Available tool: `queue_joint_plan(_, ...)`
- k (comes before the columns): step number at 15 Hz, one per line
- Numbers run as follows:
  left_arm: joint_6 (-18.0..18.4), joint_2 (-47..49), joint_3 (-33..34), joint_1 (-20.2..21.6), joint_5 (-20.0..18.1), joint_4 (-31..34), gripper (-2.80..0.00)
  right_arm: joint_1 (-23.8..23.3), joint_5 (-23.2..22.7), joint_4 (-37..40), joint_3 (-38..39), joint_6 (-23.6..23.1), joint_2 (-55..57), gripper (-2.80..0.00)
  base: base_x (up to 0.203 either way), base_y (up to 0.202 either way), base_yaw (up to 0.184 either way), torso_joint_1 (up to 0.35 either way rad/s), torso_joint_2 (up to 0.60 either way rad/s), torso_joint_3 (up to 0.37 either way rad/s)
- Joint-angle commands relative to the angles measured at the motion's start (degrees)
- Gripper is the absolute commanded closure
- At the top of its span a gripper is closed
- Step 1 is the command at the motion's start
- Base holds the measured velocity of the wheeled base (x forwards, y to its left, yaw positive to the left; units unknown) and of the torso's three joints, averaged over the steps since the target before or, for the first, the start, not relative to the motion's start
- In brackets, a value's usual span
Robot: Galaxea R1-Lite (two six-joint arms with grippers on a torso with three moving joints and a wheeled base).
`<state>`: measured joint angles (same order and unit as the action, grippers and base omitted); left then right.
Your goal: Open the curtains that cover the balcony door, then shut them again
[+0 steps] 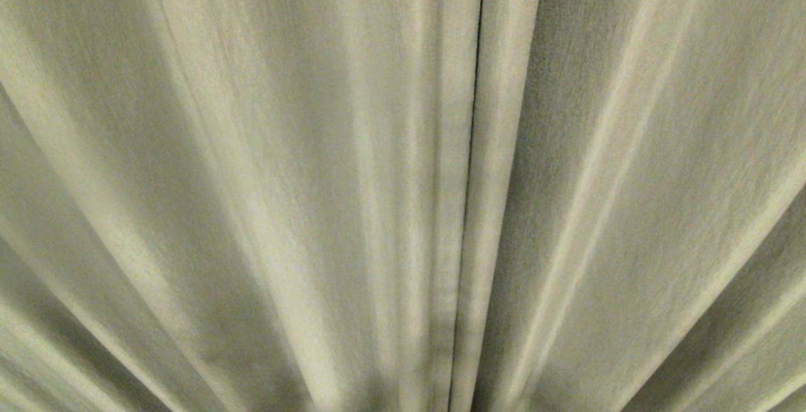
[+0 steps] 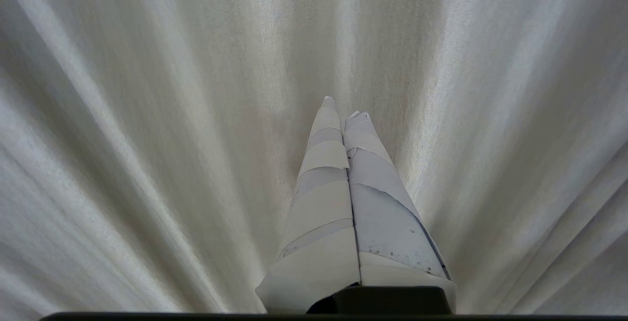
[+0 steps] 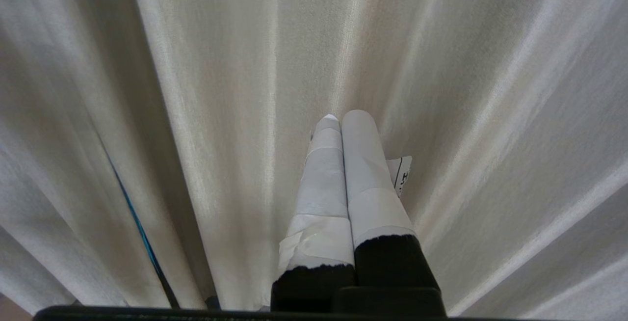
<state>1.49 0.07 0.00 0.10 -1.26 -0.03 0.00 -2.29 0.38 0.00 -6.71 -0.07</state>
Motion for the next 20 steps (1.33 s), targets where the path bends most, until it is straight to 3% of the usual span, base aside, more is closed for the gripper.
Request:
queue_joint_plan(1,-0.18,-0.07,0.00,-0.01,0.03,-0.06,0.00,0.00,-0.08,-0.03,0.00,-0.06,0.07,0.00,0.000,0.000,0.000,0.000,0.00,0.000)
queue_joint_plan(20,-0.26,-0.07,0.00,-0.01,0.03,0.03,0.00,0.00,-0.08,-0.03,0.00,-0.06,0.07,0.00,0.000,0.000,0.000,0.000,0.00,0.000)
